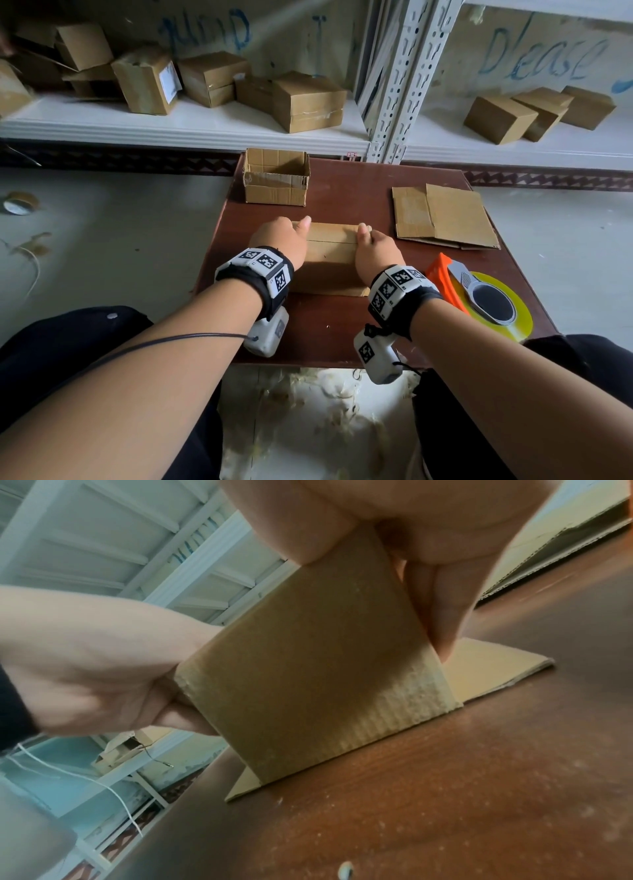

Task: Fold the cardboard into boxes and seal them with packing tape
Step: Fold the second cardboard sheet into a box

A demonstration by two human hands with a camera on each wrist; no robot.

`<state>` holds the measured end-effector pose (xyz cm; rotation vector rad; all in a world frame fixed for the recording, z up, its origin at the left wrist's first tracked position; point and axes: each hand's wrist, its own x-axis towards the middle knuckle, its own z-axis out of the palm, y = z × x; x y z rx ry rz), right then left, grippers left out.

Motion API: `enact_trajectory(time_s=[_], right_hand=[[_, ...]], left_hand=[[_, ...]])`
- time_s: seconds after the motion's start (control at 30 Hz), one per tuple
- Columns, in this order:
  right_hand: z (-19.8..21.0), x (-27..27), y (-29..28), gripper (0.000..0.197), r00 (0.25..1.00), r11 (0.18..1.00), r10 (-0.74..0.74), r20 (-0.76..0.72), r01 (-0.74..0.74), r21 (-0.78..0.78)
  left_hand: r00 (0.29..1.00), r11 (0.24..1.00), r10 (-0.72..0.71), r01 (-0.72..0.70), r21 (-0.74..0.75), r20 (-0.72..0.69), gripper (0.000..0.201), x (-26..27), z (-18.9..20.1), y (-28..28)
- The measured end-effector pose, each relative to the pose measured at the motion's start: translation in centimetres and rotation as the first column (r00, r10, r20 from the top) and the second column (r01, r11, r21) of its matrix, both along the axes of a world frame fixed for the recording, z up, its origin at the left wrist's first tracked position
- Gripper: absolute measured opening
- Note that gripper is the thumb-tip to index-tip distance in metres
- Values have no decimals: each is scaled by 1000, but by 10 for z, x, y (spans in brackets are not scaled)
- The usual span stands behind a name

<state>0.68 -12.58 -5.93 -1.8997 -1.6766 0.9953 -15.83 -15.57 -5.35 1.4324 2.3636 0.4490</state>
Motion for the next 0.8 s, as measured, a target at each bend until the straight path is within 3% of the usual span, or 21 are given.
enact_trajectory(time_s=[0.1,0.2,0.27,0.33,0.43,0.57,0.7,0.8], right_hand=[[-1,0,1,68,998,999,32,51,-30,-36],[1,-2,-2,85,987,994,95,126,-88,-63],[3,-2,1,84,976,992,105,190,-90,-87],[7,-2,4,70,961,991,106,257,-81,-107],[9,1,7,49,990,999,22,139,-17,-40],[0,7,6,60,991,994,-106,-87,102,-50],[-2,1,-3,79,1000,998,2,-21,-3,-58],[-1,0,-3,76,1000,998,23,-13,-24,-58]], left_hand=[[996,999,-27,25,-26,-83,60,1,4,1],[993,996,-51,43,-80,-104,71,9,-2,1],[993,996,-45,35,-83,-111,77,11,-5,0],[992,995,-59,49,-88,-114,73,7,-2,0],[988,993,-87,76,-89,-129,53,2,7,2],[995,1000,-24,23,-14,-94,56,4,6,0],[1000,1000,-12,12,-11,6,53,17,-4,-4],[998,999,-11,13,-45,55,79,21,-5,-5]])
